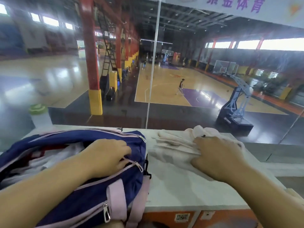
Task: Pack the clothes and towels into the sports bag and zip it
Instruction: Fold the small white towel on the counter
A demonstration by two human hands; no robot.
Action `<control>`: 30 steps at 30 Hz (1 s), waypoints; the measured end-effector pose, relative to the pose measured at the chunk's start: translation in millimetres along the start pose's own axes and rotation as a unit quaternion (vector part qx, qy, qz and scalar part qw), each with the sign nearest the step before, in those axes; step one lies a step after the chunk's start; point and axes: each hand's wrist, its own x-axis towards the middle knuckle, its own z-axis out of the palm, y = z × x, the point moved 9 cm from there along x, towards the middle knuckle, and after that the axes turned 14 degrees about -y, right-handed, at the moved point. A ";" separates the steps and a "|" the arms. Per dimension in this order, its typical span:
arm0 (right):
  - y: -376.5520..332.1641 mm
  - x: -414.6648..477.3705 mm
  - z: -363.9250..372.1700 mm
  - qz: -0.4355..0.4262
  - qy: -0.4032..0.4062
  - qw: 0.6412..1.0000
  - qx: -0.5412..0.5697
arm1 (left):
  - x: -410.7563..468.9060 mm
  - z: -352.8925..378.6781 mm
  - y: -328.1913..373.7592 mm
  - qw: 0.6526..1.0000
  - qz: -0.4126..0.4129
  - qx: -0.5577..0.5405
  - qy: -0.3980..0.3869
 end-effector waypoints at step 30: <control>-326.3 68.8 9.1 -0.339 -0.025 0.938 0.066 | -184.1 59.1 -208.5 0.948 -0.247 -0.187 -0.071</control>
